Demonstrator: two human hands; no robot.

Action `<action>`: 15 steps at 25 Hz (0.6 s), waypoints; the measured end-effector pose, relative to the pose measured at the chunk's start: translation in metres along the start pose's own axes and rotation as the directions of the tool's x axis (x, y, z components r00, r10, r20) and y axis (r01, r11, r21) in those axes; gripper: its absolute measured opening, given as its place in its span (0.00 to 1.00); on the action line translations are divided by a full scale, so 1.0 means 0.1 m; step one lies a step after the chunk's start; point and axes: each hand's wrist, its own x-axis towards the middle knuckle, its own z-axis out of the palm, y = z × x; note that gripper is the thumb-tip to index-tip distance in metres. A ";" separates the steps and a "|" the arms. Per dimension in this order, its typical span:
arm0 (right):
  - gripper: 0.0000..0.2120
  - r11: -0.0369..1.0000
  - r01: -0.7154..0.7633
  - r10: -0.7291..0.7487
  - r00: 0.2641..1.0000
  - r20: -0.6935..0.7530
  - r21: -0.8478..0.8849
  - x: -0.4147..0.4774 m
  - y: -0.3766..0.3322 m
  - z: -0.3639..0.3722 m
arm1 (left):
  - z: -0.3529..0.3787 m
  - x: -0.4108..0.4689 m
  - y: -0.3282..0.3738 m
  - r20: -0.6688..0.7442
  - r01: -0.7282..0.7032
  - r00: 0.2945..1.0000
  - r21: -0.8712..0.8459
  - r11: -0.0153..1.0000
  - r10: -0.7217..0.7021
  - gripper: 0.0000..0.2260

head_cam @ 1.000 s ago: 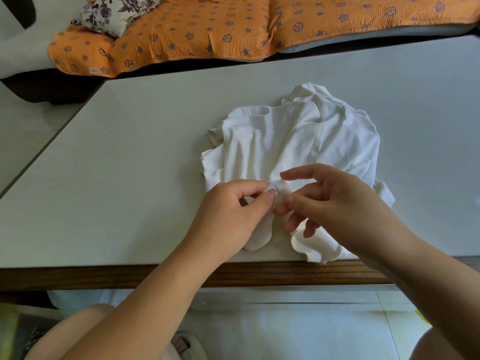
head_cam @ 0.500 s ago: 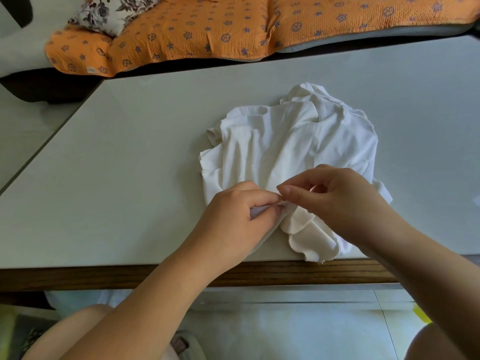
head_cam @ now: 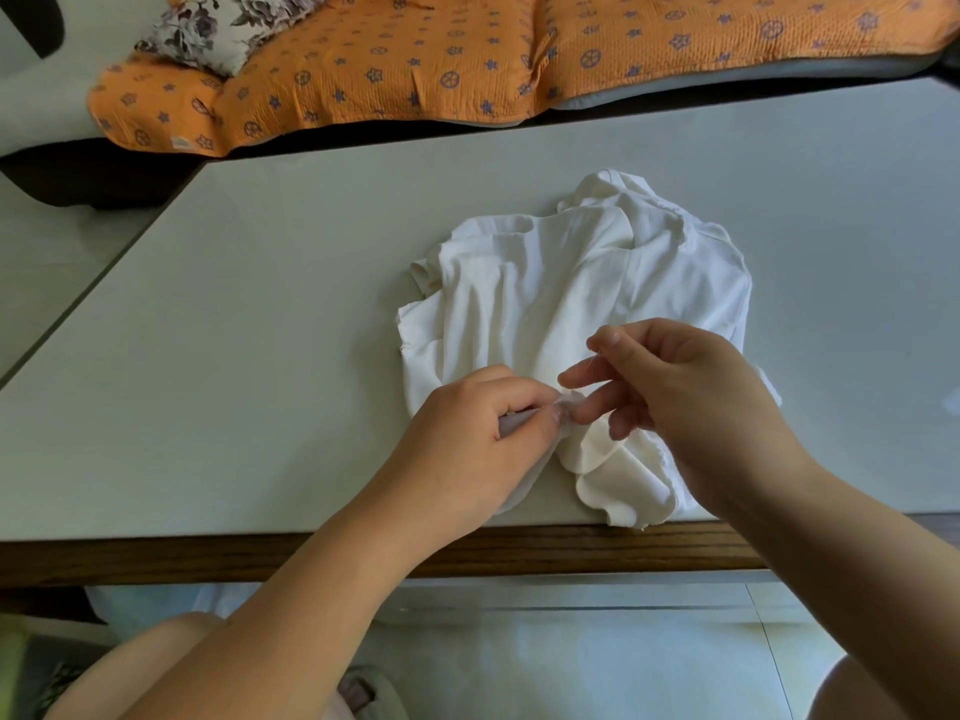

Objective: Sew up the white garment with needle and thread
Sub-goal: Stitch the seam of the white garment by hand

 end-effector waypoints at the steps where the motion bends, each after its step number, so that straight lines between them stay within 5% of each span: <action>1: 0.09 0.999 -0.008 0.008 1.000 -0.002 0.037 0.00 -0.01 -0.01 | 0.00 0.00 0.00 0.006 0.000 1.000 0.010 1.000 0.000 0.08; 7: 0.10 0.948 -0.146 0.136 0.989 0.057 0.284 0.03 -0.04 -0.04 | -0.02 0.00 -0.02 0.022 0.018 1.000 0.002 1.000 -0.018 0.08; 15: 0.08 0.913 -0.236 0.183 0.966 0.183 0.332 0.08 -0.03 -0.14 | -0.10 0.01 -0.02 0.038 0.071 0.997 -0.093 0.993 -0.067 0.06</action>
